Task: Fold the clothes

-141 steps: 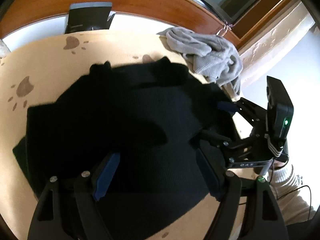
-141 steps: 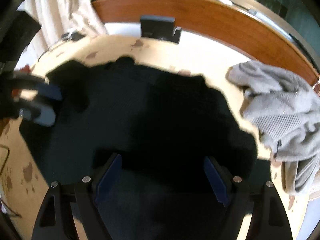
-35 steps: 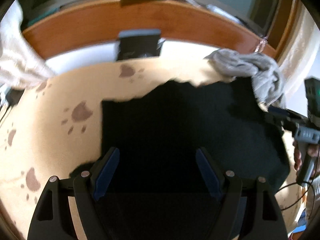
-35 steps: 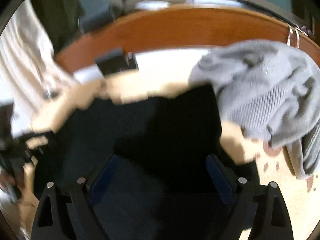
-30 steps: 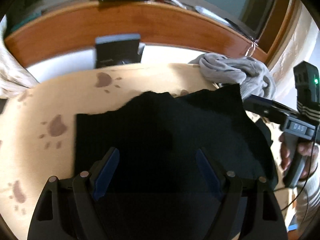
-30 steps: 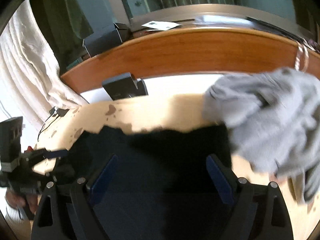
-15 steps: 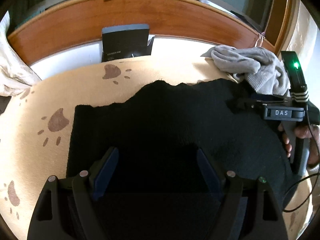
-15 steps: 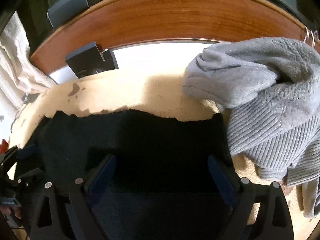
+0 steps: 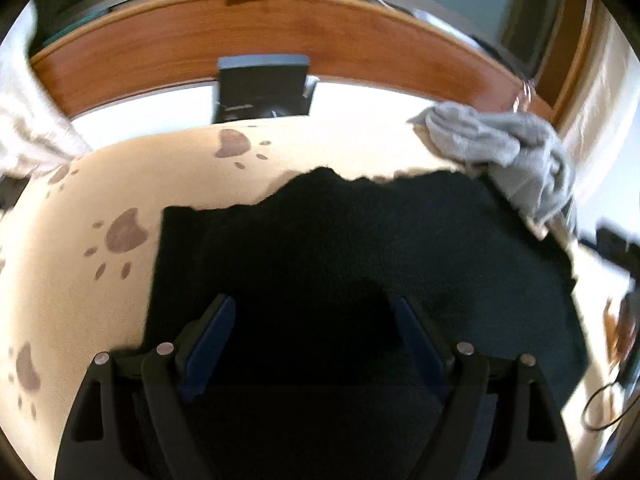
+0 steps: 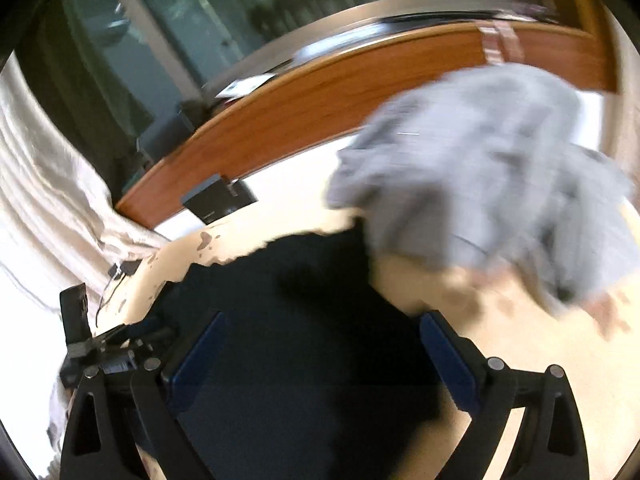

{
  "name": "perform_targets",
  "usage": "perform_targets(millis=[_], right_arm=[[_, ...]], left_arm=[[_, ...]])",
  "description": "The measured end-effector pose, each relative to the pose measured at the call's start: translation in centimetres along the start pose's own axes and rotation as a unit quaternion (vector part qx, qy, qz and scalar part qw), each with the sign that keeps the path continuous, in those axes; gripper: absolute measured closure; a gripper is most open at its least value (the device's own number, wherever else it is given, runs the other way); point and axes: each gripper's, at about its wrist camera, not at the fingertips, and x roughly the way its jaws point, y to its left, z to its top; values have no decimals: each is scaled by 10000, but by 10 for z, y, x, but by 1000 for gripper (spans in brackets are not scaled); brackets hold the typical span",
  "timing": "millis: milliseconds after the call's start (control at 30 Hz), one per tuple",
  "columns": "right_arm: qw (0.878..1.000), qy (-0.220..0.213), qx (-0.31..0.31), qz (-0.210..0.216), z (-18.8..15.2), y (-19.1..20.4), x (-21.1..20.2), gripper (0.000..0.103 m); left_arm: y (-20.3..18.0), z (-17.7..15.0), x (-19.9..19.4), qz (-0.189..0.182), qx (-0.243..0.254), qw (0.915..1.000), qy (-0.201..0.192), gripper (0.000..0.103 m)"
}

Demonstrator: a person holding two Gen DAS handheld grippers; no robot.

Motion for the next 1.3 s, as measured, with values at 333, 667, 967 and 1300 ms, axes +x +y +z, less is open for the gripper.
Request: perform_targets(millis=[333,667,967,1300], right_arm=[[9927,-394,-924,-669,-56,17,-38,4],[9750,440,-2156,-315,-93,80,20,4],[9600,653,-2580,-869,-112,81,37,0],[9555,622,-2711,-979,-111,86,39,0]], left_arm=[[-45,-45,-37,-141,251,9995,90,17],[-47,-71,-25,126,215,9997,56,17],[-67,-85,-18,518,914,9943,-151,4],[-58,-71,-29,276,34,9996,58,1]])
